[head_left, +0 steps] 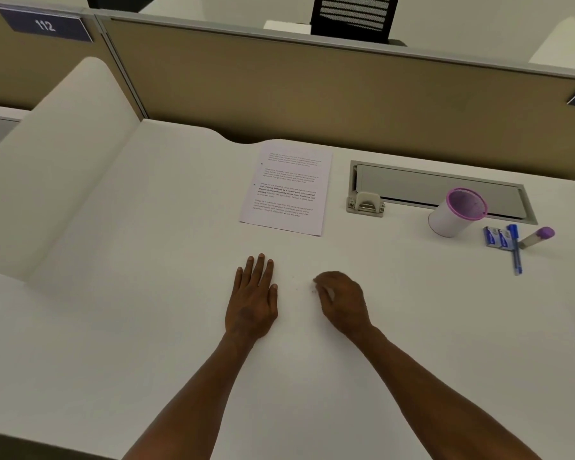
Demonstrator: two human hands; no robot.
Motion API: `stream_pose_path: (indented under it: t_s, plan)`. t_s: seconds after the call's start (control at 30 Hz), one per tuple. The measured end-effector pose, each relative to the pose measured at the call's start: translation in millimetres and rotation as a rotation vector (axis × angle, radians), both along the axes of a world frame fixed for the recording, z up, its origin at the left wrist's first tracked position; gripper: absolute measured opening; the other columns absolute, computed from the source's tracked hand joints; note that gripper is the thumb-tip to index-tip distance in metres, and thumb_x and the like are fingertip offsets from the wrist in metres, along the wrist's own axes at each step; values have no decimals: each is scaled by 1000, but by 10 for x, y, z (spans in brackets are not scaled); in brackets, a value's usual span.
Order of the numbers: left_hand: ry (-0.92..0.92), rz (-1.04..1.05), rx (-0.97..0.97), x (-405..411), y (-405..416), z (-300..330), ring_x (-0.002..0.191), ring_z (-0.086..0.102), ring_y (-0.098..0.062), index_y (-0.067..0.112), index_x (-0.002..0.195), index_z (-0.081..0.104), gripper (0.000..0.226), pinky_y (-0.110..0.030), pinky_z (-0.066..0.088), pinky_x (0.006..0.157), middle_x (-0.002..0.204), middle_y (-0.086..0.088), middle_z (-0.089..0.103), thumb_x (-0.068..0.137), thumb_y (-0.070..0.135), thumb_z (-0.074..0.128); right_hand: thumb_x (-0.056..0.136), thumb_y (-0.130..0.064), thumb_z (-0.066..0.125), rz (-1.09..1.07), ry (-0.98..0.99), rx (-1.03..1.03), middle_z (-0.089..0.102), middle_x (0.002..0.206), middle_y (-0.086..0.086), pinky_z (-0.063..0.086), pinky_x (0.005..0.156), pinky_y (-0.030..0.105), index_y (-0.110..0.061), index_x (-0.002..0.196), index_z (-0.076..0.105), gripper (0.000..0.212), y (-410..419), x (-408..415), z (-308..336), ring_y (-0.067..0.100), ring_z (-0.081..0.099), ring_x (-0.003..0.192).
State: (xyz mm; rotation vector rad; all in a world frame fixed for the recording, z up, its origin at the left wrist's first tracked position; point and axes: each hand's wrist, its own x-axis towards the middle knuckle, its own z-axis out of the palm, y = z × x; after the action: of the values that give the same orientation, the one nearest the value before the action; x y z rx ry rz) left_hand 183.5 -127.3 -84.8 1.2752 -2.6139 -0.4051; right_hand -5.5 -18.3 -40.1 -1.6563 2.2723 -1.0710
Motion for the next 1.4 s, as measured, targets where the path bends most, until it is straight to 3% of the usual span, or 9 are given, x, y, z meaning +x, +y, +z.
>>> stream_pose_path:
  t_s: [0.13,0.23,0.37,0.63,0.87,1.03,1.17,1.27,1.4]
  plan:
    - [12,3,0,-2,-1,-1,155,-1,-16,23,159,16,58,-40,8,127,167,2,9,103,37,26,81,8,60,-192,-368,-11,73,101,1,55,88,29,-10,99,73,28,-8,-104,120,12,67,96]
    - [7,3,8,-4,3,-2,155,-2,-15,24,159,14,58,-41,8,127,168,3,8,103,37,25,80,-5,68,-153,-213,142,71,106,5,51,92,33,-9,104,71,24,38,-132,109,21,65,102]
    - [4,6,11,-10,0,3,155,-2,-16,23,159,14,58,-41,9,127,167,2,7,103,37,26,86,-34,66,-50,-32,371,60,119,5,45,91,31,-9,120,63,43,49,17,61,23,51,112]
    - [0,-3,8,-4,11,32,155,0,-17,22,159,14,59,-42,9,126,167,1,8,104,36,28,87,0,46,107,189,395,63,106,7,50,74,38,-4,99,67,25,-49,332,43,25,53,100]
    - [9,-4,14,0,18,47,155,0,-17,22,159,15,59,-42,9,126,167,1,9,104,35,30,81,3,41,214,307,499,60,94,13,41,72,37,-4,90,63,24,-235,203,216,29,53,90]
    - [1,-3,19,-4,18,63,155,-1,-16,22,159,15,58,-41,8,127,167,1,8,104,36,28,85,3,42,195,319,500,61,90,15,35,68,35,-5,98,63,26,-239,237,218,30,54,86]
    - [0,-3,21,3,25,76,155,-2,-17,21,159,14,59,-41,7,127,167,1,7,104,36,29,82,5,49,155,289,450,61,80,16,35,61,35,-3,84,62,15,-247,345,175,31,55,75]
    - [-13,-9,31,-11,35,106,155,-2,-18,19,159,15,58,-40,5,127,167,0,7,105,34,31,77,0,58,-88,-96,410,70,81,2,49,67,29,-9,82,72,17,-272,269,179,20,64,76]
    - [-29,-5,56,-43,29,171,155,-1,-21,17,158,18,57,-40,1,126,167,-3,8,105,30,32,71,8,73,-441,-1156,181,74,79,8,58,65,26,-9,75,75,17,-203,25,278,23,70,73]
